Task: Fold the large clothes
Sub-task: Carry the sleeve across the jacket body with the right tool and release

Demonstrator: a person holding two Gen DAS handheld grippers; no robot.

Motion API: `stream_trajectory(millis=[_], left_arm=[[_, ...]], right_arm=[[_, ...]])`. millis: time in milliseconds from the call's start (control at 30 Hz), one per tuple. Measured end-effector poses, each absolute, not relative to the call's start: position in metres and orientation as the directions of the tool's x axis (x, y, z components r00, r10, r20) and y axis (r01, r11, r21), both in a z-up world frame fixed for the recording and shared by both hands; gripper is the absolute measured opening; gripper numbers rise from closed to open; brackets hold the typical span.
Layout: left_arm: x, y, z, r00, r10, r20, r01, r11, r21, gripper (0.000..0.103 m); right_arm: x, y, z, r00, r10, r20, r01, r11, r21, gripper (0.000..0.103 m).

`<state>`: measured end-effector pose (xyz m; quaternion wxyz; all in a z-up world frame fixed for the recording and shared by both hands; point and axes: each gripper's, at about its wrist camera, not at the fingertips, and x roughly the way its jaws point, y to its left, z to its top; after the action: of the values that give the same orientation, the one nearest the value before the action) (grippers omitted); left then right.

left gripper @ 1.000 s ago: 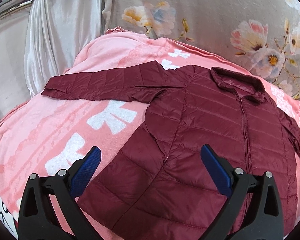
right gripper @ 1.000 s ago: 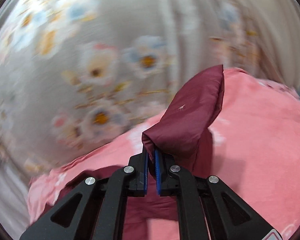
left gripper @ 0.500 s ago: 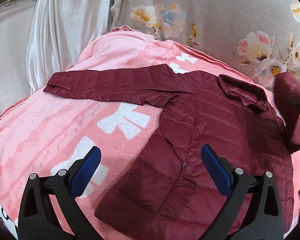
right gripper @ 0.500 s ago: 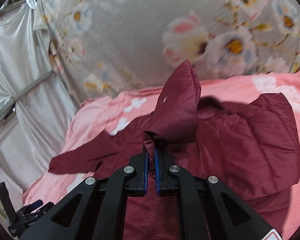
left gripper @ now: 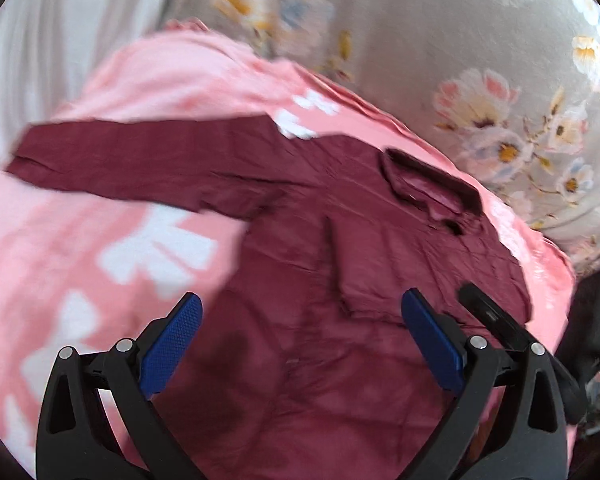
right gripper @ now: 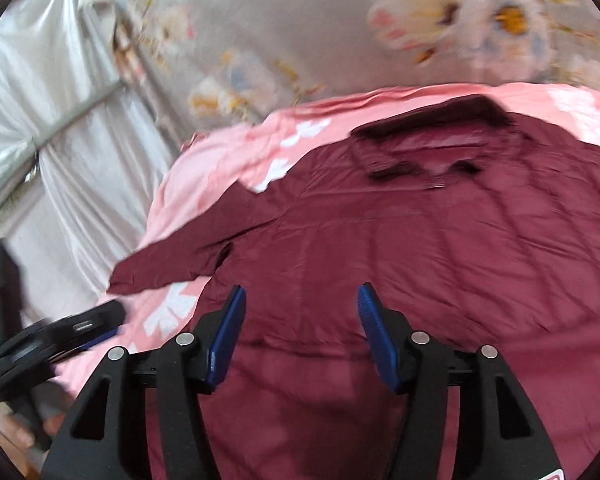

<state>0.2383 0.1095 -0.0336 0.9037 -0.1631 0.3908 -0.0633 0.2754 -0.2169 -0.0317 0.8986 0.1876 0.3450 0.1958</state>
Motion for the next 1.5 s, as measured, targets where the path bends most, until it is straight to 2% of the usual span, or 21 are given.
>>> stream_trajectory(millis=[167, 267, 367, 433, 467, 533, 567, 633, 800, 833, 900, 933, 967, 1033, 1067, 1200, 1300, 1500], left_arm=[[0.279, 0.074, -0.08, 0.54, -0.378, -0.752, -0.016, 0.889, -0.458, 0.095], [0.289, 0.066, -0.096, 0.511, -0.438, -0.74, -0.058, 0.841, -0.538, 0.088], [0.295, 0.062, -0.099, 0.517, -0.448, -0.729, -0.083, 0.822, -0.563, 0.071], [0.299, 0.06, -0.096, 0.517, -0.449, -0.729, -0.079, 0.823, -0.563, 0.05], [0.302, 0.058, -0.094, 0.518, -0.444, -0.731, -0.076, 0.827, -0.557, 0.043], [0.312, 0.058, -0.088, 0.527, -0.411, -0.743, -0.078, 0.848, -0.524, 0.01], [0.315, 0.06, -0.086, 0.532, -0.402, -0.745, -0.079, 0.852, -0.517, 0.007], [0.322, 0.066, -0.077, 0.558, -0.381, -0.737, -0.079, 0.86, -0.505, 0.003], [0.332, 0.077, -0.064, 0.61, -0.308, -0.73, -0.083, 0.891, -0.446, 0.002], [0.334, 0.076, -0.064, 0.611, -0.3, -0.733, -0.083, 0.896, -0.436, 0.002], [0.338, 0.074, -0.068, 0.609, -0.279, -0.743, -0.08, 0.91, -0.407, 0.002], [0.34, 0.073, -0.069, 0.608, -0.268, -0.747, -0.077, 0.917, -0.391, 0.002], [0.34, 0.072, -0.07, 0.609, -0.258, -0.75, -0.077, 0.922, -0.379, 0.002], [0.341, 0.07, -0.071, 0.608, -0.249, -0.754, -0.069, 0.93, -0.362, 0.002], [0.339, 0.069, -0.073, 0.607, -0.243, -0.757, -0.068, 0.933, -0.354, 0.002], [0.346, 0.057, -0.103, 0.558, -0.196, -0.806, -0.08, 0.954, -0.288, 0.002], [0.344, 0.05, -0.108, 0.581, -0.157, -0.799, -0.069, 0.968, -0.24, 0.002], [0.336, 0.04, -0.111, 0.62, -0.095, -0.779, -0.045, 0.987, -0.156, 0.002]], right_arm=[[0.241, -0.306, -0.044, 0.76, 0.363, -0.54, -0.026, 0.847, 0.532, 0.058], [0.232, -0.368, -0.065, 0.778, 0.3, -0.552, 0.125, 0.788, 0.604, 0.059], [0.231, -0.412, -0.085, 0.789, 0.256, -0.559, 0.225, 0.726, 0.65, 0.059], [0.234, -0.431, -0.096, 0.79, 0.243, -0.563, 0.267, 0.691, 0.672, 0.059], [0.237, -0.441, -0.102, 0.791, 0.246, -0.56, 0.282, 0.666, 0.691, 0.059], [0.243, -0.451, -0.109, 0.796, 0.251, -0.55, 0.298, 0.629, 0.718, 0.059], [0.248, -0.455, -0.112, 0.799, 0.255, -0.545, 0.303, 0.611, 0.731, 0.059], [0.256, -0.46, -0.114, 0.803, 0.262, -0.536, 0.306, 0.591, 0.747, 0.059], [0.283, -0.471, -0.122, 0.812, 0.273, -0.516, 0.311, 0.546, 0.778, 0.054], [0.287, -0.473, -0.122, 0.813, 0.27, -0.515, 0.314, 0.542, 0.78, 0.048], [0.294, -0.478, -0.121, 0.822, 0.259, -0.507, 0.314, 0.537, 0.783, 0.03], [0.294, -0.479, -0.118, 0.828, 0.255, -0.5, 0.309, 0.538, 0.785, 0.008], [0.292, -0.482, -0.109, 0.85, 0.236, -0.472, 0.291, 0.537, 0.792, 0.004], [0.279, -0.484, -0.089, 0.895, 0.189, -0.403, 0.241, 0.556, 0.796, 0.003], [0.277, -0.482, -0.084, 0.897, 0.165, -0.409, 0.244, 0.587, 0.772, 0.002], [0.29, -0.473, -0.107, 0.786, 0.06, -0.616, 0.403, 0.706, 0.582, 0.001], [0.3, -0.474, -0.123, 0.729, 0.054, -0.682, 0.45, 0.713, 0.537, 0.0], [0.308, -0.462, -0.123, 0.662, -0.008, -0.749, 0.452, 0.802, 0.391, 0.0]])
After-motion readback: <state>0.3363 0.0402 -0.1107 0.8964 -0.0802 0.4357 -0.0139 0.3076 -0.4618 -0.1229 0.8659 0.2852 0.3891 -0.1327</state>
